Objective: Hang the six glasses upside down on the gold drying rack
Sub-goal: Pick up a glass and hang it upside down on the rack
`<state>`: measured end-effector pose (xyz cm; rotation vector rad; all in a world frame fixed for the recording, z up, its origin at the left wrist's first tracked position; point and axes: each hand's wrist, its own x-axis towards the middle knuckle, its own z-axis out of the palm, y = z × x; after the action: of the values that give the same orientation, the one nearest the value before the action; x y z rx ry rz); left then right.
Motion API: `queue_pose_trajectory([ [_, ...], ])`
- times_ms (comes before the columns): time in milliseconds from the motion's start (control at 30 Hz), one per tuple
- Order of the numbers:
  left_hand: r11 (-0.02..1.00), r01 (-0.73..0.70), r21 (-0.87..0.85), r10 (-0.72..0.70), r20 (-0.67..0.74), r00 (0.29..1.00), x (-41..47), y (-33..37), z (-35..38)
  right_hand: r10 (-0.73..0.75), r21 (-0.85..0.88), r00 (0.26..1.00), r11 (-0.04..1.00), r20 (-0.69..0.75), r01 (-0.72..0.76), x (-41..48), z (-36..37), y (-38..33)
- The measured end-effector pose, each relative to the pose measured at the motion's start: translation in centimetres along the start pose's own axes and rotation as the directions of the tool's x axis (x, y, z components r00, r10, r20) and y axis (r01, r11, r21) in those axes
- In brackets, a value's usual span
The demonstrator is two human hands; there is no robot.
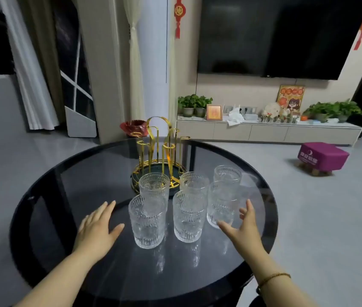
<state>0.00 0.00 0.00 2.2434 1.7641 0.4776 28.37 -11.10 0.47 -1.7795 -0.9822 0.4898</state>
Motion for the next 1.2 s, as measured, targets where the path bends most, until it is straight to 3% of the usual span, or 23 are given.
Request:
queue_pose_trajectory([
  [133,0.993,0.071,0.096,-0.076,0.047,0.996,1.3,-1.2,1.1,0.001,0.050,1.000,0.999,0.029,-0.002,1.5,1.4,0.9],
  [367,0.984,0.027,0.176,-0.045,0.097,0.994,2.8,-1.4,1.8,0.022,0.041,0.992,0.999,-0.124,-0.017,3.6,3.4,1.6],
  [567,0.987,0.024,0.157,-0.039,0.093,0.995,2.8,-1.2,1.9,-0.025,0.082,0.984,0.996,-0.176,0.040,3.7,3.4,1.8],
  [733,0.991,0.029,0.133,-0.043,0.106,0.993,2.8,-1.4,1.9,-0.022,0.226,0.975,0.971,-0.221,0.074,2.2,2.3,0.8],
  [833,0.993,0.033,0.113,-0.045,0.106,0.993,3.0,-1.3,1.7,-0.102,0.215,0.955,0.963,-0.278,0.165,1.8,1.0,-1.6],
  [1000,0.997,0.035,0.064,-0.043,0.131,0.990,4.0,-1.0,1.1,-0.288,0.059,0.948,0.953,-0.137,0.298,3.7,-2.4,-7.7],
  [1200,1.000,0.030,-0.003,-0.029,0.148,0.989,6.1,-1.4,0.3,-0.257,-0.196,0.964,0.944,0.064,0.265,8.0,-4.3,-14.0],
])
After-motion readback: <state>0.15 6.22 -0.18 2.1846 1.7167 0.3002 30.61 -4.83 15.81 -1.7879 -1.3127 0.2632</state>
